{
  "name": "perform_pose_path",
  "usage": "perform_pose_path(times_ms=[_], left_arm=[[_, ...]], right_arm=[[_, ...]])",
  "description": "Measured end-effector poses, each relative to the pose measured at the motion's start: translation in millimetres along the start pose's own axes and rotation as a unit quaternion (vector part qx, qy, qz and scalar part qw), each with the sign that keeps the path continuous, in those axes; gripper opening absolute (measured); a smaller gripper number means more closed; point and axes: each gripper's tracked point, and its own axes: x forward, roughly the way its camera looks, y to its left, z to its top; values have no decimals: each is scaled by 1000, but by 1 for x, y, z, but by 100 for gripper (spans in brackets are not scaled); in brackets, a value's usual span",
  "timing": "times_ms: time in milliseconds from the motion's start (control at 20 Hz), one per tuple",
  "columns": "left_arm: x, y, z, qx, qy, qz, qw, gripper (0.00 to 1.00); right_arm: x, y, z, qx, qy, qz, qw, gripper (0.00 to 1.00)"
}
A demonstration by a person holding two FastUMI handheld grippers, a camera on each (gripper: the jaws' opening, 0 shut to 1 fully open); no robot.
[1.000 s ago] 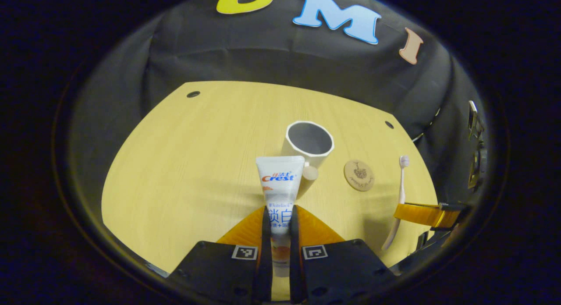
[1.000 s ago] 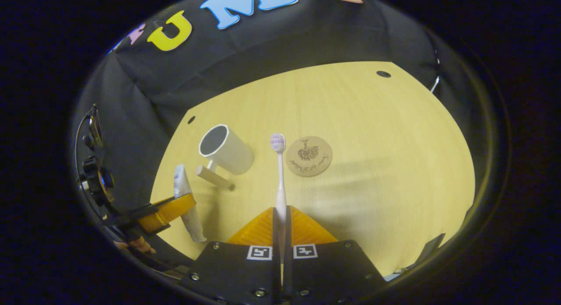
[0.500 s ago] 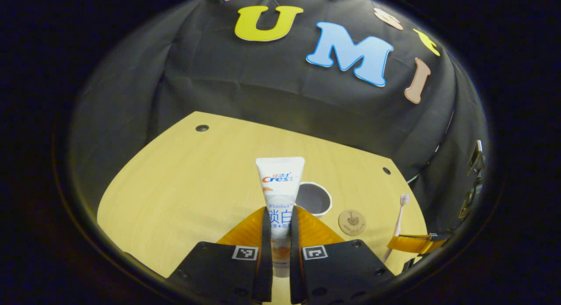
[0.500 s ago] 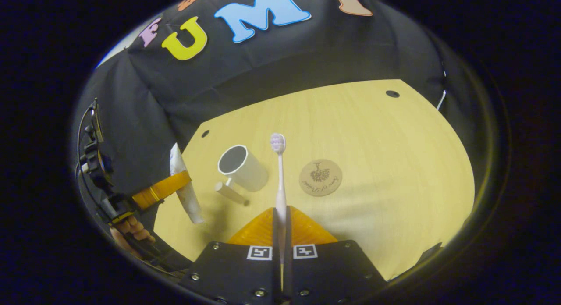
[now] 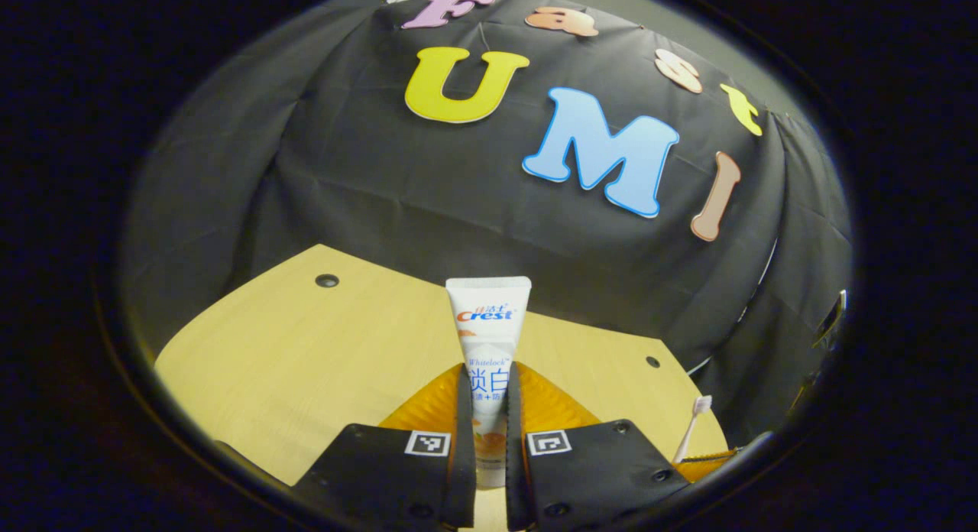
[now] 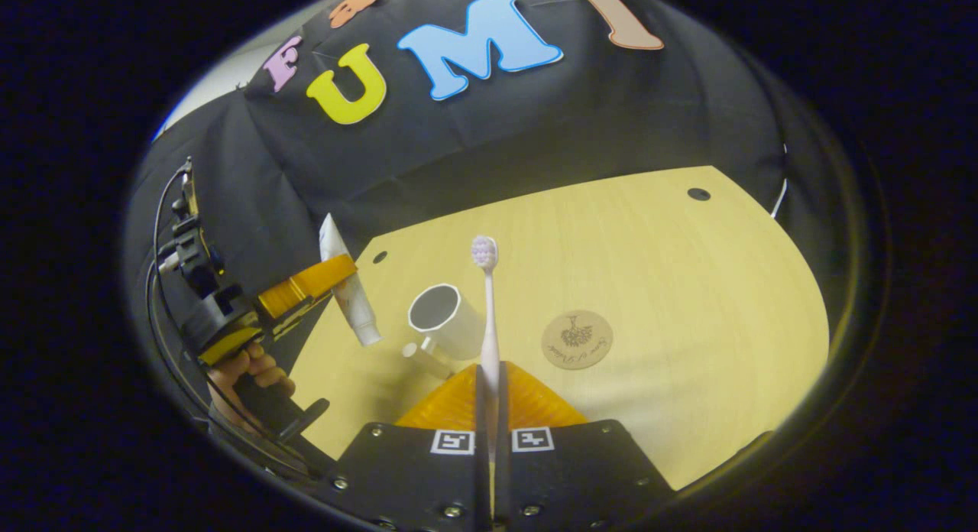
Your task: Put the toothbrush and toothpaste on the desktop into the cup, then pick up the cup and place it on the coaster on the desktop.
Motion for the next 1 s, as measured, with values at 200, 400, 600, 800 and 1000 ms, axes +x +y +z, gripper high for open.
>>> perform_pose_path(times_ms=[200, 400, 600, 800, 1000], left_arm=[[24, -17, 6, -5, -11, -29, 1000, 22], [54, -31, 1, 1, -12, -52, 999, 22], [80, -31, -21, 13, 10, -54, 998, 22], [90, -26, -46, 23, 41, -50, 998, 24], [90, -23, -65, 28, 68, -50, 996, 27]], right_arm=[[-3, 0, 0, 1, -3, -10, 1000, 3], [-9, -2, -2, 8, -3, -18, 1000, 4], [-8, -2, -5, 15, 1, -26, 1000, 4], [-7, -4, -6, 26, 8, -32, 999, 4], [-7, -4, -7, 29, 11, -36, 999, 4]])
